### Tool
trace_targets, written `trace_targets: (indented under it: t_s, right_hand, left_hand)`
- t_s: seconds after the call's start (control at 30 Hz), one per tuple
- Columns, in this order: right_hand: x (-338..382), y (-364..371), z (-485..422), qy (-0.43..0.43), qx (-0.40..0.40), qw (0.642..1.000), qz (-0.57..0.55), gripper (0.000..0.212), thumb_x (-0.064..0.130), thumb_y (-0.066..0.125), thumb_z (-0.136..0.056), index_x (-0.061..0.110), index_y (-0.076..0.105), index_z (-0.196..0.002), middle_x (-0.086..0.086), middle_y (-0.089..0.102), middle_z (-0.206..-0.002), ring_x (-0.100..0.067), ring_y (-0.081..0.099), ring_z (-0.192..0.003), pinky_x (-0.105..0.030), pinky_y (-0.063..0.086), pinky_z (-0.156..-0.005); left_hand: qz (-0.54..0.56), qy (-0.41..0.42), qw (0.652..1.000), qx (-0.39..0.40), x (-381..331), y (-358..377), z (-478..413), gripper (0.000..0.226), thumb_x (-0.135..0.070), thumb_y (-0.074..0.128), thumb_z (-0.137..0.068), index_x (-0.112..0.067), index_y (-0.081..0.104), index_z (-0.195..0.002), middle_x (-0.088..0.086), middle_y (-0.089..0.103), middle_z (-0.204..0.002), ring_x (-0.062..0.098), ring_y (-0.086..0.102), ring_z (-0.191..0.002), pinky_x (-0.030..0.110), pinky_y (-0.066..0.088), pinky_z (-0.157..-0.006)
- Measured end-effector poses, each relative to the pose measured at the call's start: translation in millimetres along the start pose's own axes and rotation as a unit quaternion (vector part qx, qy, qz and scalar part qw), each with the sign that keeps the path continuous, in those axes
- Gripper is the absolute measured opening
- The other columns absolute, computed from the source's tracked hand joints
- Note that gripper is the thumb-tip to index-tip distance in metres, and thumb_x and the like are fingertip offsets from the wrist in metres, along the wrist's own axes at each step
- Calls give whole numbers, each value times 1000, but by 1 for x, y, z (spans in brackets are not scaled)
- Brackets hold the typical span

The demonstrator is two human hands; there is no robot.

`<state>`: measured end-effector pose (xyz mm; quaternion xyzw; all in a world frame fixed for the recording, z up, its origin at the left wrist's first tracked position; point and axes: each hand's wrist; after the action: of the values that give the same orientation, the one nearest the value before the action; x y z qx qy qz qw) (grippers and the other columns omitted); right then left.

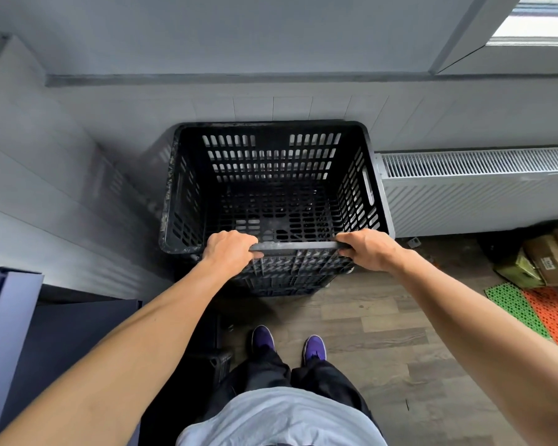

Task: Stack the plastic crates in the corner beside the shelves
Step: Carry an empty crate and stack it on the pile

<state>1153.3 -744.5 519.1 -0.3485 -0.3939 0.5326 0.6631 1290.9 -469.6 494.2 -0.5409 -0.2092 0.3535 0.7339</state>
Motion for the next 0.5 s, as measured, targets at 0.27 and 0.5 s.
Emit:
trace_targets:
  t_s: [0.27,0.5]
  right_hand:
    - [2,5,-2,5,-21,1000,12,11,26,51,-96,21,52,-106,-6,68,-96,-31,65,-92,-40,52,-67]
    - [7,9,-9,10,-30,999,27,23,39,55,-95,19,56,-106,-4,69,-96,-28,67,-91,-38,52,-68]
  left_hand:
    - [-11,24,999,-41,3,4,1,37,-58,45,-94,-25,63,-97,-2,70,-80,22,67,-79,30,44,-63]
    - [37,10,999,-8,17,11,3,49,-69,39,-90,-24,59,-90,-3,67,-80,23,64,-79,36,45,-72]
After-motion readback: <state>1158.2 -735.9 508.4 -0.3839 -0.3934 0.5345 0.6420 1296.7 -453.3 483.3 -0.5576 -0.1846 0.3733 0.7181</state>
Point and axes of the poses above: each hand's wrist, its own z-axis away from the middle knuckle, its own y-axis out of the palm, x = y × z
